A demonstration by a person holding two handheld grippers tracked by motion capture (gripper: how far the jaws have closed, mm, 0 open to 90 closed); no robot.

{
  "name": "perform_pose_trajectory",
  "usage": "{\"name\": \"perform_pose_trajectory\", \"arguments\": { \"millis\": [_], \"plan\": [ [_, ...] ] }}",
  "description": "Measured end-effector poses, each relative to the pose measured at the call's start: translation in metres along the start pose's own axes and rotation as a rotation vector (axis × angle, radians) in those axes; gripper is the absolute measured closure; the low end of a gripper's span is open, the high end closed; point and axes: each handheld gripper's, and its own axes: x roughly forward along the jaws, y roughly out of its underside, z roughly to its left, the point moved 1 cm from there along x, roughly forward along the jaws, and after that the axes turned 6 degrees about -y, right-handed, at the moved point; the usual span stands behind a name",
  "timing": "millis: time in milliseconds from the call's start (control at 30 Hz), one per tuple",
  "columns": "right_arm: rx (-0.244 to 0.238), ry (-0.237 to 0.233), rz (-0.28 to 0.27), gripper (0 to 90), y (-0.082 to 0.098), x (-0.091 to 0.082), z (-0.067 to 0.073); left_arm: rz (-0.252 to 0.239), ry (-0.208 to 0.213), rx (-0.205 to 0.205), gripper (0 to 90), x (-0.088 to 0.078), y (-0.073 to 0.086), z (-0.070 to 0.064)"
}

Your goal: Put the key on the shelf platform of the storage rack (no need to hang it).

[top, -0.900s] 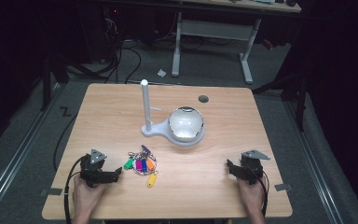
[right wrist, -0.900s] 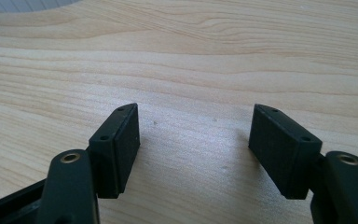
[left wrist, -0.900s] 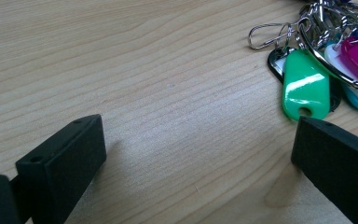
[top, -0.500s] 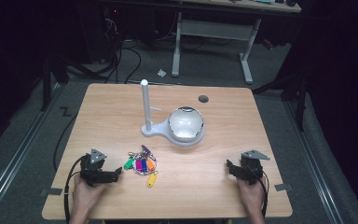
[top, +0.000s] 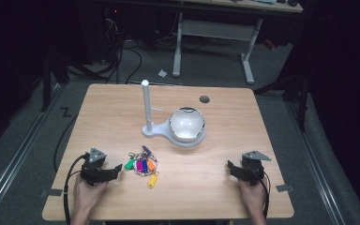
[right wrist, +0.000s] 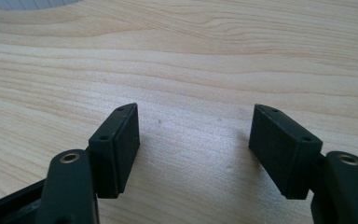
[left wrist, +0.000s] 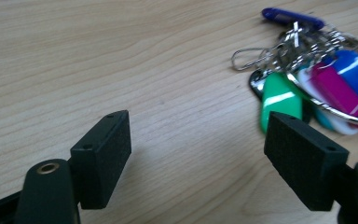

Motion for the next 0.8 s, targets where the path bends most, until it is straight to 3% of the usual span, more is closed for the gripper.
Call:
{"name": "perform_pose_trajectory", "arguments": {
  "millis": [133,233,267,533,800],
  "plan": [
    [0.001,0.0,0.001,33.7,0.0,0.0,0.0,0.021,0.045,-0.013,25.5,-0.012,0.002,-0.011],
    [0.001,-0.001,0.001,33.6,0.0,0.0,0.0,0.037,0.066,0.0,25.1,-0.016,0.005,-0.016],
    [0.0,-0.001,0.001,33.7,0.0,0.0,0.0,0.048,0.058,-0.011,24.7,-0.018,0.007,-0.019],
    [-0.002,-0.004,0.001,33.7,0.0,0.0,0.0,0.102,0.089,0.041,25.9,-0.022,0.027,-0.042],
    [-0.005,-0.006,0.001,33.7,0.0,0.0,0.001,0.113,0.086,0.064,29.3,-0.017,0.04,-0.057]
  ]
}}
